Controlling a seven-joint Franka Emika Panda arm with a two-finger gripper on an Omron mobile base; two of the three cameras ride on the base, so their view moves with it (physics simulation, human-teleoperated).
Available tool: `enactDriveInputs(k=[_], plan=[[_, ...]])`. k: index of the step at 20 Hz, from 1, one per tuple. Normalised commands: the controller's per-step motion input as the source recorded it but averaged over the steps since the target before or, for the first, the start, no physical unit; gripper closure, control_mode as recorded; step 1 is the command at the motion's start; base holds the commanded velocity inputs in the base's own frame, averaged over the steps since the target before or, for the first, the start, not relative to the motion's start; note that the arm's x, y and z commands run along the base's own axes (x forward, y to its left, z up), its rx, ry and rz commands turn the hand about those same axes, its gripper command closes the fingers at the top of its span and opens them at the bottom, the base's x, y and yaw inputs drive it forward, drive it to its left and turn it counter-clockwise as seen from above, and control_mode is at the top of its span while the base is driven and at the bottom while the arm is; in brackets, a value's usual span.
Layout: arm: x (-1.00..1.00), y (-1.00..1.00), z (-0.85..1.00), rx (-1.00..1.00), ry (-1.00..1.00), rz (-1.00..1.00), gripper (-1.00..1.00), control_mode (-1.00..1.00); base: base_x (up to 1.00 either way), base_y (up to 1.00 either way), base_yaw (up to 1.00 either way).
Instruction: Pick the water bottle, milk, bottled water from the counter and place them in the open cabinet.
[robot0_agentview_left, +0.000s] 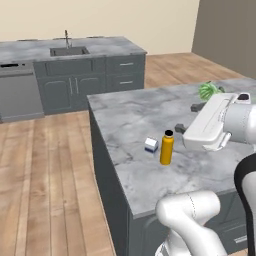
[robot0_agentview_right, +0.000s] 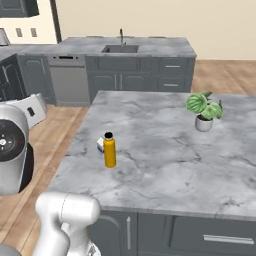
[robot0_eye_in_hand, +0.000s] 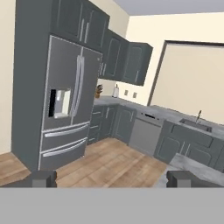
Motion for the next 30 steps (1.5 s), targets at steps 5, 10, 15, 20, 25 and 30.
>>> enactDriveInputs(k=[5,10,15,20,25,30], plan=[[0.07,-0.32,-0.11,0.04,-0.01,0.01,-1.00,-1.00,0.09,-0.15,0.00],[0.11,-0.72,-0.30,0.07,0.00,0.07,-1.00,-1.00,0.00,0.00,0.00],[0.18,-0.70,-0.42,0.05,0.00,0.10,-1.00,-1.00,0.00,0.00,0.00],[0.33,-0.39,-0.51,0.01,0.00,0.08,-1.00,-1.00,0.00,0.00,0.00],[0.43,-0.05,-0.50,-0.02,0.00,0.07,-1.00,-1.00,0.00,0.00,0.00],[0.30,-0.12,-0.47,-0.02,0.00,0.12,-1.00,-1.00,0.00,0.00,0.00]])
